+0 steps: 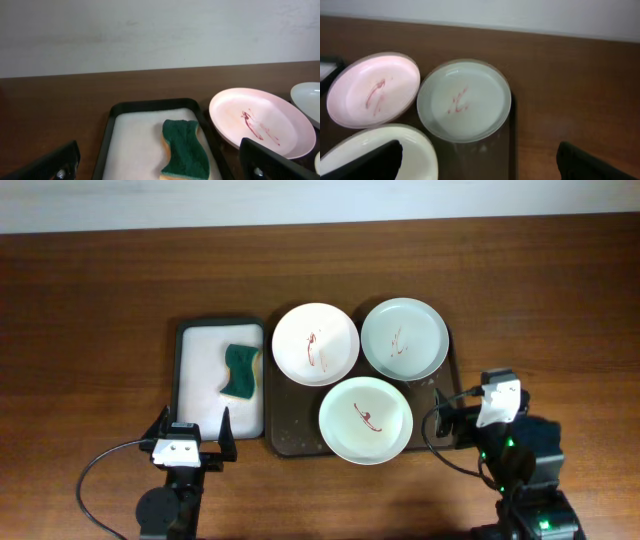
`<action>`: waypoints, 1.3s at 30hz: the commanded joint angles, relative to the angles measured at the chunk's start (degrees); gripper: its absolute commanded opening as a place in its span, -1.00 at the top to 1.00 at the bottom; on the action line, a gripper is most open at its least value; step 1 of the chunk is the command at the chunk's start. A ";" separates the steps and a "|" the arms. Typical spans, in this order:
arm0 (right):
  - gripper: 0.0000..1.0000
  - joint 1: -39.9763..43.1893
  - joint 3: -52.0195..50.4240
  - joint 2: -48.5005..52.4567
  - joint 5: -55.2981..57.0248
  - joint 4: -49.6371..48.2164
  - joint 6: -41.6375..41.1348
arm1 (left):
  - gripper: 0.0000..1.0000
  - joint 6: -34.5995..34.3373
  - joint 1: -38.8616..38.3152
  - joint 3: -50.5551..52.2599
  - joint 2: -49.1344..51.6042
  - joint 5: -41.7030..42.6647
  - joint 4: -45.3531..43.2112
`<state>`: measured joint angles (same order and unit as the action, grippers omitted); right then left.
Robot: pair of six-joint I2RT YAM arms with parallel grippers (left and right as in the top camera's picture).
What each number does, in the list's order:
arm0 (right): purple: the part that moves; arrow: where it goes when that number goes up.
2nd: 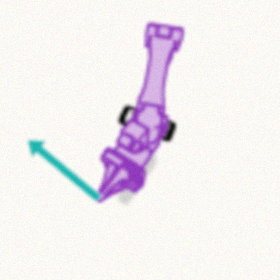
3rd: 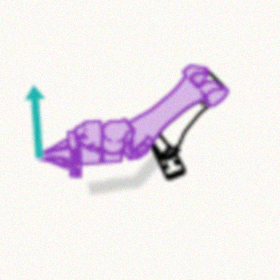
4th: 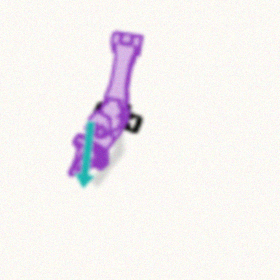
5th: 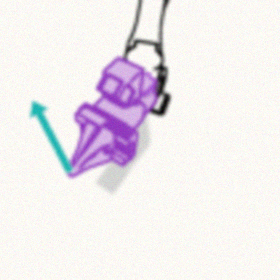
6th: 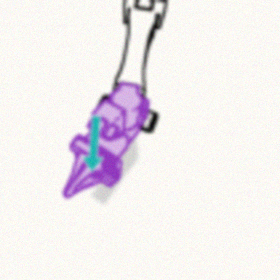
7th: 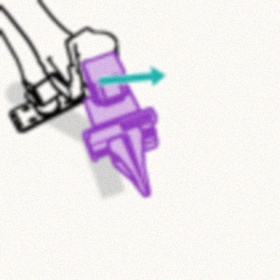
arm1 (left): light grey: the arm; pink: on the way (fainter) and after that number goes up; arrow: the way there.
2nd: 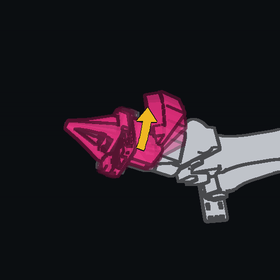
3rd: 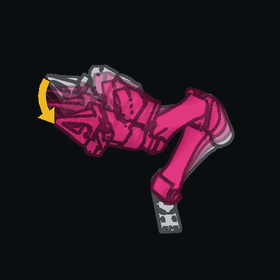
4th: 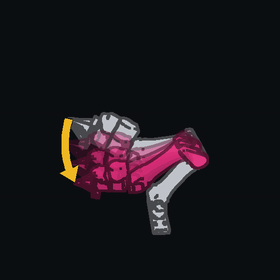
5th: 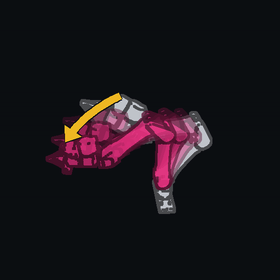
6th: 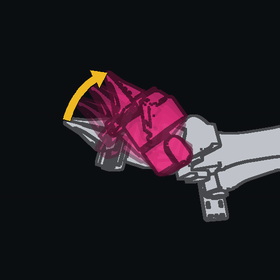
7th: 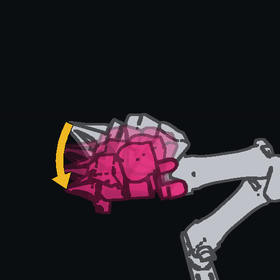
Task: Clean dirty plates on tray and stack at the side
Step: 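Reach the left gripper to the green sponge and the right gripper to the white plate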
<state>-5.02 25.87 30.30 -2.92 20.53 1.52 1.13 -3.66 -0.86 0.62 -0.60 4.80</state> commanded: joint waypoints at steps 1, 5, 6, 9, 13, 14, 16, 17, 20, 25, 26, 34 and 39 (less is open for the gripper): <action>-0.97 0.17 5.25 4.13 -2.01 4.79 -0.52 | -0.99 1.11 0.35 0.33 -0.26 0.66 0.00; -0.97 0.17 6.40 6.49 -2.43 6.03 -0.46 | -0.99 3.72 0.35 0.33 -0.26 -3.89 -0.42; -0.97 0.17 6.40 6.49 -2.43 5.42 -0.46 | -0.99 3.72 0.35 0.33 -0.26 -3.87 -0.42; -0.97 0.17 6.40 6.49 -2.43 4.11 -0.48 | -0.99 3.72 0.35 0.33 -0.26 -3.89 -0.42; -0.97 0.17 6.40 6.49 -2.64 4.09 -0.48 | -0.99 3.67 0.35 0.33 -0.26 -0.90 -0.59; -0.97 0.17 6.40 6.49 -2.64 4.09 -0.48 | -0.99 3.67 0.35 0.33 -0.26 0.96 -1.18; -0.97 0.17 6.40 6.49 -2.62 4.09 -0.48 | -0.99 1.44 0.35 0.33 -0.26 4.07 -1.20; -0.98 0.17 6.40 6.49 -2.64 4.11 -0.48 | -0.99 1.46 0.35 0.28 -0.26 4.09 -1.51; -0.97 0.17 6.40 6.49 -2.62 4.09 -0.48 | -0.99 -2.47 0.35 -1.81 -0.24 5.44 -0.81; -0.97 0.17 6.40 6.49 -2.60 4.11 -0.48 | -0.99 -4.59 0.35 -10.71 3.93 6.01 10.01; -0.97 0.17 6.40 6.49 -2.60 4.11 -0.48 | -0.99 -4.57 0.35 -13.70 6.12 6.78 12.79; -0.97 0.17 15.41 13.05 -3.10 17.18 -0.55 | -0.99 -4.11 0.35 -45.99 40.11 9.44 42.93; -0.97 0.17 29.51 23.89 -7.72 34.88 -0.52 | -0.99 -4.17 0.35 -54.42 53.02 11.39 52.87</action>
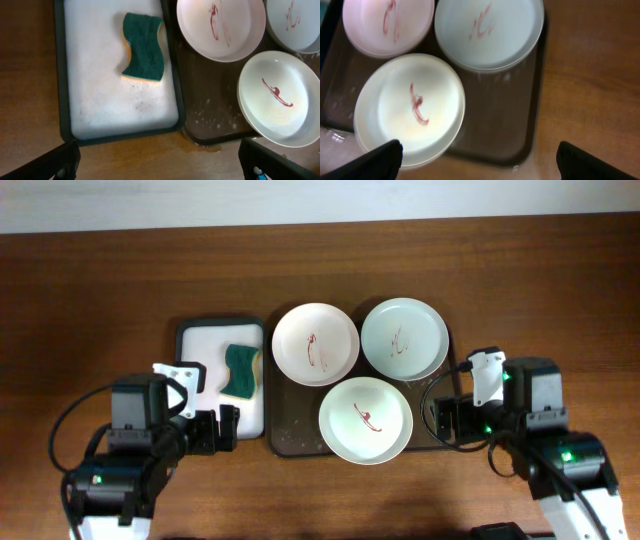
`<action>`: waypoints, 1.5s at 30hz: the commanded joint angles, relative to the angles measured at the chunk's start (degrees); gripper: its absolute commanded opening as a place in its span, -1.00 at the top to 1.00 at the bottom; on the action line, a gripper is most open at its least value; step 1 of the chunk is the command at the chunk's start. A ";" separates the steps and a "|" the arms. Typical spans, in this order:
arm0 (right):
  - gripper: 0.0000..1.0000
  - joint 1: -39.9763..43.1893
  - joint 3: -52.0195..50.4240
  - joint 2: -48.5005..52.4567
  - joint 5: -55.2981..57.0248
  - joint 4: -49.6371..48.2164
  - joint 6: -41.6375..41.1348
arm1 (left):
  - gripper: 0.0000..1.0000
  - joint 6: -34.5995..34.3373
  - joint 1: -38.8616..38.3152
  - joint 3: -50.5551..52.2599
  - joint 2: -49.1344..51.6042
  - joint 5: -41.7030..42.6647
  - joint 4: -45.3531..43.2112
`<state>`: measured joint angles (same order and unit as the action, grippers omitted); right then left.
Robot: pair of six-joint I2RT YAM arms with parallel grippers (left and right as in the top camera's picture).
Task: Clean dirty plates on tray and stack at the side
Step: 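Reach the left gripper to the green sponge and the right gripper to the white plate, then grasp the sponge with the left gripper and the white plate rim with the right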
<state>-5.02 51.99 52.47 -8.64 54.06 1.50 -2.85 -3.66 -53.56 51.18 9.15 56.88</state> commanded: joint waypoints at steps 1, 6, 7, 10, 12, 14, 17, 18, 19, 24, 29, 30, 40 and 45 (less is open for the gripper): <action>-0.97 0.17 3.69 2.47 -3.30 1.42 -0.48 | -0.99 -0.22 0.35 -1.73 3.98 2.54 0.61; -0.97 0.17 3.69 2.67 -4.72 -0.98 -0.48 | -0.99 -0.63 0.35 -1.73 11.50 2.47 -14.86; -0.97 0.17 3.69 2.67 -4.72 -0.92 -0.48 | -0.99 -0.61 0.35 -1.73 14.69 1.97 -18.10; -0.97 0.17 3.69 2.67 -4.72 -1.14 -0.48 | -0.88 -0.59 0.35 -1.73 26.25 -0.13 -26.21; -0.97 0.17 3.69 2.93 -4.70 -1.09 -0.48 | -0.75 -0.59 0.33 -1.73 33.31 -0.11 -31.32; -0.97 0.17 3.69 4.37 -4.70 -1.07 -0.50 | -0.57 -0.61 0.28 -1.73 39.28 -0.11 -34.03; -0.97 0.17 3.69 7.30 -4.70 -0.94 -0.48 | -0.46 -0.61 0.26 -1.73 45.55 0.09 -34.56; -0.97 0.17 3.69 7.91 -4.70 -0.98 -0.48 | -0.45 -0.59 0.02 -1.73 46.18 0.07 -34.56; -0.98 0.17 3.69 8.39 -4.70 -1.01 -0.48 | -0.45 -0.59 -0.55 -1.73 46.45 0.07 -34.56; -0.97 0.17 3.69 9.03 -4.70 -0.96 -0.48 | -0.34 -0.61 -5.29 -1.66 49.09 -7.04 -34.60; -0.97 0.17 3.69 9.03 -4.72 -0.94 -0.48 | 0.87 -0.61 -6.08 -1.66 49.86 -7.13 -33.68; -0.97 0.17 3.69 9.03 -4.70 -1.31 -0.48 | 1.00 -0.61 -6.08 -1.75 49.55 -7.06 -32.96; -0.48 0.15 3.30 24.41 -12.83 -2.67 -0.46 | 1.00 -4.02 -4.17 -3.50 36.98 -5.51 -19.91; -0.06 0.15 3.30 38.12 -14.73 -5.77 -0.46 | 0.99 -4.02 -4.17 -3.50 36.98 -5.49 -19.26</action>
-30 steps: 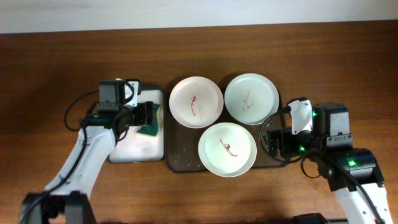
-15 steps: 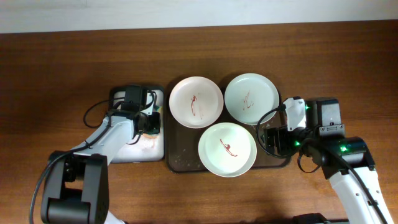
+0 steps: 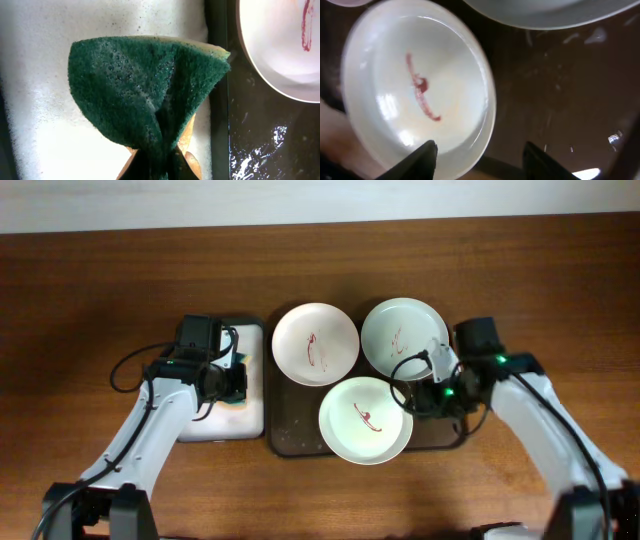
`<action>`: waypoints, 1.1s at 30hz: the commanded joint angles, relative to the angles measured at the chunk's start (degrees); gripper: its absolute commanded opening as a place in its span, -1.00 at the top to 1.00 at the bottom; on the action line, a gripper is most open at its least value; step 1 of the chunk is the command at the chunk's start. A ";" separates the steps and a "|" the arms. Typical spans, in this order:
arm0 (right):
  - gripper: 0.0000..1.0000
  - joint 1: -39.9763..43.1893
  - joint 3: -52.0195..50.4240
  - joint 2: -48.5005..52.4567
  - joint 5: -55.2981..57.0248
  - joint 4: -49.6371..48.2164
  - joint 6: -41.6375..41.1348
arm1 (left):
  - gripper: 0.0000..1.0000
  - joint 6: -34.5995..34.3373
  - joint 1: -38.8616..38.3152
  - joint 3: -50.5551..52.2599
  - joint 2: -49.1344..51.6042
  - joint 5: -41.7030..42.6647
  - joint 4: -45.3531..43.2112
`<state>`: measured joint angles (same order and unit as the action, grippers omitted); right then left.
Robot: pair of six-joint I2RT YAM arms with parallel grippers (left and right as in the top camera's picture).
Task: Clean dirty plates on tray and stack at the side
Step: 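Grasp the sponge with the left gripper and the white plate rim with the right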
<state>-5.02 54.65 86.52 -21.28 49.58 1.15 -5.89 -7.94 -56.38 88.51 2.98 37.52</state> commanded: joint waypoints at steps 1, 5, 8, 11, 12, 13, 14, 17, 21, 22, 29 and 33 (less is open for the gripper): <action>0.03 0.15 0.63 5.92 -2.67 -2.08 -0.11 | 0.97 -0.98 0.13 -0.68 -0.35 0.66 0.15; 0.46 0.15 0.63 10.38 -2.71 -4.37 -0.17 | 0.99 -0.98 0.11 -0.68 -0.35 0.68 0.52; 0.51 -0.15 0.63 10.73 -2.58 -4.20 -1.25 | 1.00 -0.98 0.13 -0.68 -0.35 0.68 0.55; 0.54 -1.44 0.57 10.73 -2.01 -4.20 -2.01 | 1.00 -0.98 0.11 -0.68 -0.35 0.68 0.57; 0.54 -1.44 0.20 10.73 -0.74 -4.31 -3.78 | 1.00 -0.98 0.13 -0.68 -0.35 0.68 0.63; 0.54 -1.44 -0.09 10.73 0.92 -4.31 -5.22 | 1.00 -0.98 0.13 -0.68 -0.35 0.68 0.72; 0.56 -1.44 -0.24 10.73 1.68 -4.24 -5.95 | 1.00 -0.98 0.13 -0.68 -0.35 0.68 0.74; 0.75 -1.46 -0.35 10.73 1.36 -4.22 -5.99 | 1.00 -0.98 0.11 -0.68 -0.35 0.68 0.74; 0.87 -1.46 -0.39 10.73 1.31 -3.34 -6.14 | 1.00 -0.98 0.13 -0.68 -0.35 0.87 0.74; 0.87 -1.46 -0.39 10.73 1.31 -3.32 -6.16 | 1.00 -0.98 0.13 -0.68 -0.35 0.87 0.74; 0.87 -1.46 -0.50 10.73 -0.83 -2.29 -6.14 | 1.00 -0.98 0.11 -0.68 -0.35 0.87 0.72; 0.85 -1.46 -0.50 10.73 -0.85 -1.84 -6.14 | 1.00 -0.98 0.13 -0.68 -0.35 0.85 0.72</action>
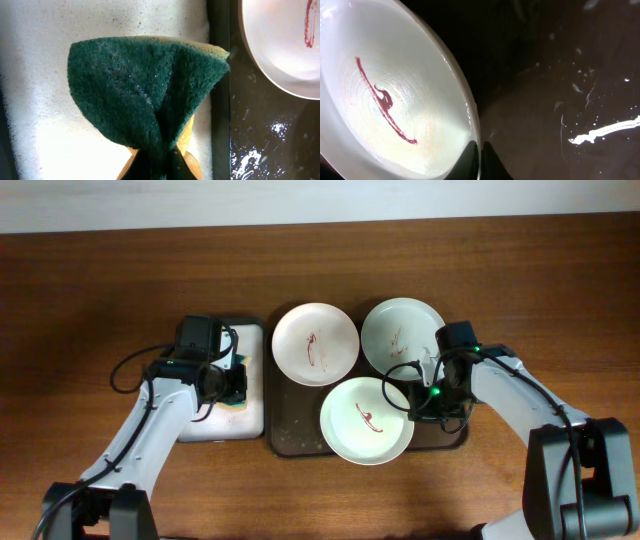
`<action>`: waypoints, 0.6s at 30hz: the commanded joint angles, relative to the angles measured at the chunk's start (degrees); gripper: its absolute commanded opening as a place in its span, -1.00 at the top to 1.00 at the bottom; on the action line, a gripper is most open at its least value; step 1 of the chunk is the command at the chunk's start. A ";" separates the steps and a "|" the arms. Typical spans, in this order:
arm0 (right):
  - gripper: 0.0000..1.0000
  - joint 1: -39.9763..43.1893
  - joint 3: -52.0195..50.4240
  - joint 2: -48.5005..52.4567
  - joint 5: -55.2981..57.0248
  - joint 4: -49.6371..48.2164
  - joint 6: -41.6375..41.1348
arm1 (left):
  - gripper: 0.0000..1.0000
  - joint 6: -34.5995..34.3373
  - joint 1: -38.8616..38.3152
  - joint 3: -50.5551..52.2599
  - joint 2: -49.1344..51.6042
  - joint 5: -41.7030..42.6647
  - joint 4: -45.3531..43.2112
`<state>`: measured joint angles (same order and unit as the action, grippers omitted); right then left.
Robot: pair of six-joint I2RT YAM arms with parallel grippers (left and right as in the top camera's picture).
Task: Clean dirty plates on tray and stack at the side
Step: 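Grasp the sponge with the left gripper and the white plate rim with the right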
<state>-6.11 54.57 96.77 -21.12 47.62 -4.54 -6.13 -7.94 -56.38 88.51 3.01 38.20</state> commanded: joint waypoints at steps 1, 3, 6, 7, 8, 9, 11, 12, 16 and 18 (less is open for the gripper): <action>0.78 -0.37 -0.42 0.48 -1.49 0.11 -0.46 | 1.00 -0.74 0.13 -0.68 -0.35 0.85 0.04; 0.78 -0.37 -0.42 0.48 -2.69 0.09 -0.44 | 1.00 -0.74 0.11 -0.68 -0.35 0.85 0.04; 0.92 -0.37 -0.42 0.48 -2.67 0.07 -0.46 | 1.00 -0.74 0.13 -0.68 -0.35 0.85 0.07; 0.91 -0.37 -0.42 0.48 -2.67 0.11 -0.46 | 1.00 -0.74 0.13 -0.68 -0.35 0.85 0.07; 0.75 -0.37 -0.42 0.48 -2.69 0.20 -0.46 | 1.00 -0.74 0.13 -0.68 -0.35 0.85 0.07; 0.59 -0.37 -0.42 0.48 -2.67 0.37 -0.46 | 1.00 -0.74 0.13 -0.68 -0.35 0.85 0.07; 0.58 -0.37 -0.81 0.48 -2.67 0.42 -0.48 | 1.00 -0.74 0.11 -0.68 -0.35 0.85 0.07; 0.58 -0.37 -1.18 0.48 -2.67 0.26 -0.46 | 1.00 -0.74 0.11 -0.68 -0.35 0.85 0.07; 0.60 -0.37 -2.10 0.48 -2.67 -0.11 -0.48 | 1.00 -0.74 0.11 -0.68 -0.35 0.85 0.07; 0.65 -0.37 -3.45 0.48 -2.69 -1.64 -0.48 | 1.00 -0.74 0.13 -0.68 -0.35 0.85 0.07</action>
<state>-6.11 52.75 96.77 -23.31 47.07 -4.71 -6.13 -7.94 -56.38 88.51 3.01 38.22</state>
